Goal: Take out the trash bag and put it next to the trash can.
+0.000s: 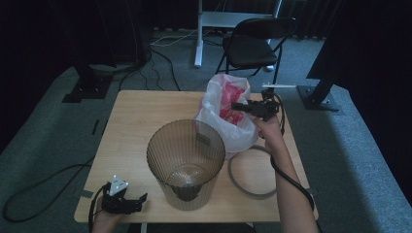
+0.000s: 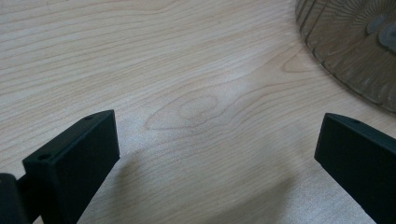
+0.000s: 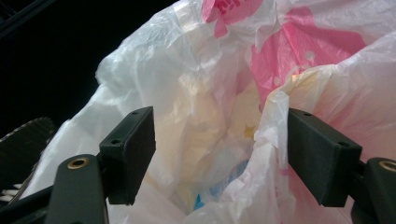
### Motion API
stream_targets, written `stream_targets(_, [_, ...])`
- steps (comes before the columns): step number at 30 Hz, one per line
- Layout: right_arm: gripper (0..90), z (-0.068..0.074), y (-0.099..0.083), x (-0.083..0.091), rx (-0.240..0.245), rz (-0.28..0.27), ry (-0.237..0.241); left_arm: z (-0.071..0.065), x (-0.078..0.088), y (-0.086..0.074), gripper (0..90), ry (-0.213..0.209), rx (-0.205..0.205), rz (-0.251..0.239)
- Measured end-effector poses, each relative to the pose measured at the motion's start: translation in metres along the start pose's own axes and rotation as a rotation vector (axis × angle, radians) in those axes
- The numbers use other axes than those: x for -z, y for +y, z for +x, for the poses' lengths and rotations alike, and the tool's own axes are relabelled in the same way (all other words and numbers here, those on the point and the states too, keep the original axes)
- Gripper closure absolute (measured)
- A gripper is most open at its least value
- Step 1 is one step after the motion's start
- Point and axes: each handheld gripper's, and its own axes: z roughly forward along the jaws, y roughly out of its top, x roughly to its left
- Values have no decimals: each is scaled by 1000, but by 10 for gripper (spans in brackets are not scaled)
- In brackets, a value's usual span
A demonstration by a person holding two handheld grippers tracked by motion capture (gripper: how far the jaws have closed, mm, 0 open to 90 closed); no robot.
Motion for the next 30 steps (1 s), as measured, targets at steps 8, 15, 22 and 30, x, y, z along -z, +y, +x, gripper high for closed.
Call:
stream_targets(8, [139,3,-5,12,24,-21,12,0,0,0,0,0,0,0])
stream_targets(15, [127,10,-6,26,76,-37,-40,0,0,0,0,0,1,1])
stream_targets(22, [109,11,-8,41,89,-78,-37,0,0,0,0,0,3,1])
stream_targets(30, [109,8,-12,54,87,-108,-32,0,-1,0,0,-2,4,2])
